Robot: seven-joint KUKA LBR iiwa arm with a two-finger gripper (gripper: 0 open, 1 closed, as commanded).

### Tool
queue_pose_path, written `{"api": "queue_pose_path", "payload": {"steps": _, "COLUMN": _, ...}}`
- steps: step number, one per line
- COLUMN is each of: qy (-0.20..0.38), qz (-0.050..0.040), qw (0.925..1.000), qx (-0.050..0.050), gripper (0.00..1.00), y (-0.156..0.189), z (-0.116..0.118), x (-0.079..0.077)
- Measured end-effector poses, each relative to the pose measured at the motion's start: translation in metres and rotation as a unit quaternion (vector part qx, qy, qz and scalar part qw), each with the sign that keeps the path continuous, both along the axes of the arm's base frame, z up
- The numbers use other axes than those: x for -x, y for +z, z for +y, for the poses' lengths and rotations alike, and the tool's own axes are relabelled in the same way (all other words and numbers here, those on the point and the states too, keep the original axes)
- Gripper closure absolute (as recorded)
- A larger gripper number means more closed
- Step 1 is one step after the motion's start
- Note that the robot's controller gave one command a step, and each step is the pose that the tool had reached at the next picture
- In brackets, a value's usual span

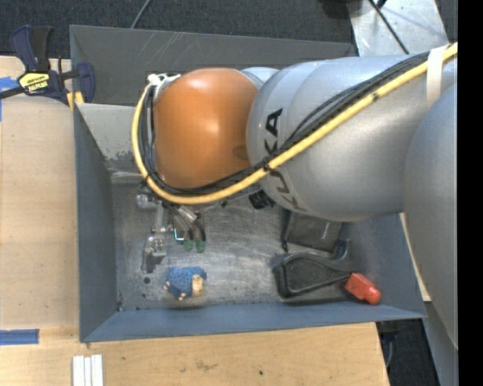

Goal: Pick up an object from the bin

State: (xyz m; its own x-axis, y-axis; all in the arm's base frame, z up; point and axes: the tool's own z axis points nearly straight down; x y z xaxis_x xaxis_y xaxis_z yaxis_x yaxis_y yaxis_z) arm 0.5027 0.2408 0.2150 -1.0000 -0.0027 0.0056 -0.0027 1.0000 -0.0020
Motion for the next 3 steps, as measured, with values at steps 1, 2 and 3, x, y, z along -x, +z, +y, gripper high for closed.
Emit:
{"api": "queue_pose_path", "payload": {"steps": 1, "qy": 0.037, "qz": -0.0075, "qw": 0.9993, "qx": -0.003, "gripper": 0.00, "y": -0.143, "z": -0.062, "x": 0.017}}
{"api": "queue_pose_path", "payload": {"steps": 2, "qy": 0.210, "qz": -0.0050, "qw": 0.9776, "qx": -0.002, "gripper": 0.00, "y": -0.114, "z": -0.081, "x": 0.015}}
{"api": "queue_pose_path", "payload": {"steps": 3, "qy": 0.280, "qz": -0.0051, "qw": 0.9601, "qx": -0.003, "gripper": 0.00, "y": -0.115, "z": -0.064, "x": 0.020}}
